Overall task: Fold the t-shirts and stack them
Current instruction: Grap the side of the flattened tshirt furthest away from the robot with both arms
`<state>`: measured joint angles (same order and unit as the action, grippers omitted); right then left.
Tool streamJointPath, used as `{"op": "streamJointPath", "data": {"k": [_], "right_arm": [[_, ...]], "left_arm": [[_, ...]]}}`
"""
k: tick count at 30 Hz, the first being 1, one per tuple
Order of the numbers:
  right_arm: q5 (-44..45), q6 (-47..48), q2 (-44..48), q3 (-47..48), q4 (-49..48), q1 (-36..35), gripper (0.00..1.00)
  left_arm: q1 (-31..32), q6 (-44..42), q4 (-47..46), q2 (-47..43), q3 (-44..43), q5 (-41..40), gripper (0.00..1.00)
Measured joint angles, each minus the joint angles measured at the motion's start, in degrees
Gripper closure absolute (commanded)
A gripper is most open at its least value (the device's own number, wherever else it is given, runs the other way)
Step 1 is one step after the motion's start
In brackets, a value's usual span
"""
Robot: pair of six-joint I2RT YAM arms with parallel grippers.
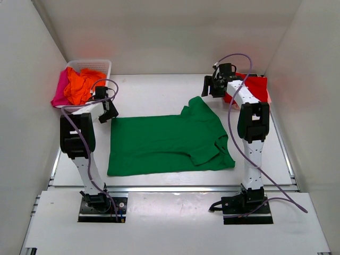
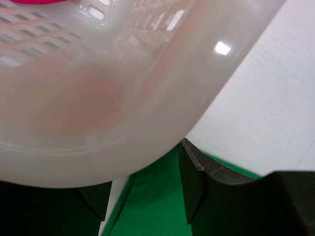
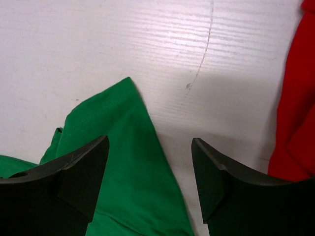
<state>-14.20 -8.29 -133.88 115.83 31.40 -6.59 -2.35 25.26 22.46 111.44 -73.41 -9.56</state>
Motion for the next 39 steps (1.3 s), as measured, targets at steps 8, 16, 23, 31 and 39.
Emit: {"op": "streamJointPath", "data": {"k": [8,16,23,31,39], "right_arm": [[0.6,-0.2,-0.1,0.0,1.1,0.0,0.35],[0.7,-0.5,-0.5,0.2,3.0,0.0,0.34],[0.5,-0.5,-1.0,0.2,3.3,0.4,0.33],[-0.7,-0.7,-1.6,1.4,3.2,1.0,0.33],[-3.3,-1.9,-6.1,5.0,2.9,1.0,0.35]], "left_arm": [[0.5,0.4,4.5,3.0,-5.0,-1.0,0.73],[1.6,-0.5,4.0,3.0,-5.0,0.6,0.51],[1.7,0.1,4.5,3.0,-5.0,1.1,1.0],[2.9,-0.4,3.5,3.3,-4.2,4.5,1.0],[2.9,-0.3,2.8,0.7,-0.8,7.5,1.0]]}}
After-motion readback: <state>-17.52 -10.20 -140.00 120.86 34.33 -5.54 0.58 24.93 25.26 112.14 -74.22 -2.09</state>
